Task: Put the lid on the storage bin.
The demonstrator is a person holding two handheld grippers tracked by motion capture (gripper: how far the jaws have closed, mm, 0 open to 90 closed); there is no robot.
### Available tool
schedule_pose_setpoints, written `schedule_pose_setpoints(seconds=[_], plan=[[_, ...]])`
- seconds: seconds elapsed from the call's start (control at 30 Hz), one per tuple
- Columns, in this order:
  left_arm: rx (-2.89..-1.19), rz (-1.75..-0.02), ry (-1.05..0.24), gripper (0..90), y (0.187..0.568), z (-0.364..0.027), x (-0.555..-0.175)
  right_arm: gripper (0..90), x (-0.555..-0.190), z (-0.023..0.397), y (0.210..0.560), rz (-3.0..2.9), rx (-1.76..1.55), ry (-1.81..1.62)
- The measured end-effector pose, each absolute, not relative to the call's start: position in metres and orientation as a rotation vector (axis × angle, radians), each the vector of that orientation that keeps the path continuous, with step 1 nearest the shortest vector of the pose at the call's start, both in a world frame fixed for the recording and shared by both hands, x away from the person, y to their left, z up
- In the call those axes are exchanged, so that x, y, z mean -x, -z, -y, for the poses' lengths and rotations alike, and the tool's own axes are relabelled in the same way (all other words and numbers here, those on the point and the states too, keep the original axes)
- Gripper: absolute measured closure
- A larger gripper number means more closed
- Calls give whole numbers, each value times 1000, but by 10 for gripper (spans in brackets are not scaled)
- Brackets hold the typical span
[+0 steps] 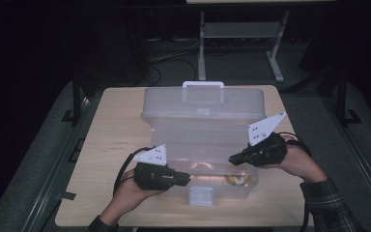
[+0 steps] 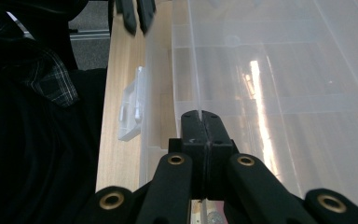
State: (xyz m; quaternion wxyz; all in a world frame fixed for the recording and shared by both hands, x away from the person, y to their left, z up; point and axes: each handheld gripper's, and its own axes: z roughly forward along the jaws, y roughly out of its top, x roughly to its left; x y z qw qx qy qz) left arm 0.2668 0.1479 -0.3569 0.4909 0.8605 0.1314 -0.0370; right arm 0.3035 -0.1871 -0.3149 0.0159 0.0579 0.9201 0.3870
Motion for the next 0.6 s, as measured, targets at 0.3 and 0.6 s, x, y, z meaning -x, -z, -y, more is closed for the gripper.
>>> schedule_pose_setpoints(seconds=[0.3,0.6], plan=[[-1982,-421,-13,899,321,-183,-277,899,-304,187,315,-2863,-180,-1203],[-1906,-523,-120,900,304,-213,-301,899,-304,187,314,-2866,-181,-1199]])
